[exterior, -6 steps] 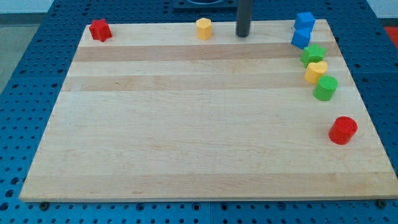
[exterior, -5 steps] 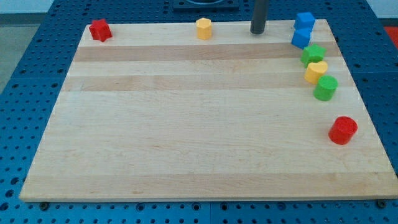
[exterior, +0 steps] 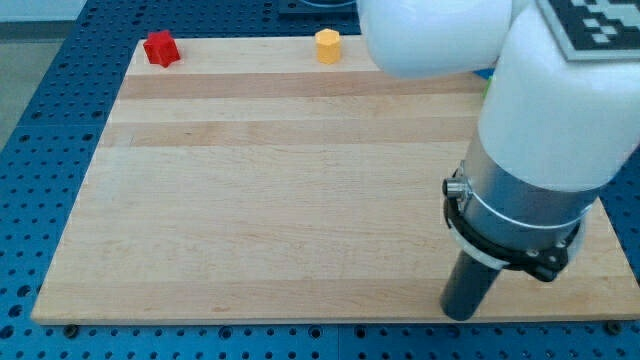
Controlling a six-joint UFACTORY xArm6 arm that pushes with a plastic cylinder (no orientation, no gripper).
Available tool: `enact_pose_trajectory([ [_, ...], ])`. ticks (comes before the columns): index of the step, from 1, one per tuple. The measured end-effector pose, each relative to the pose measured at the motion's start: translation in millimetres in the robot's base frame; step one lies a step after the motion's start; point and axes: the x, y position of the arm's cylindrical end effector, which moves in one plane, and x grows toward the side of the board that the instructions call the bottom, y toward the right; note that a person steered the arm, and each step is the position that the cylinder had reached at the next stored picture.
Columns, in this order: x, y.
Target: Slide the blue cube slightly down and left
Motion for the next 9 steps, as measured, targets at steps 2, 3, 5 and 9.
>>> enact_pose_trajectory([
  [2,-66,206],
  [3,-163,208],
  [5,-427,205],
  [9,-416,64],
])
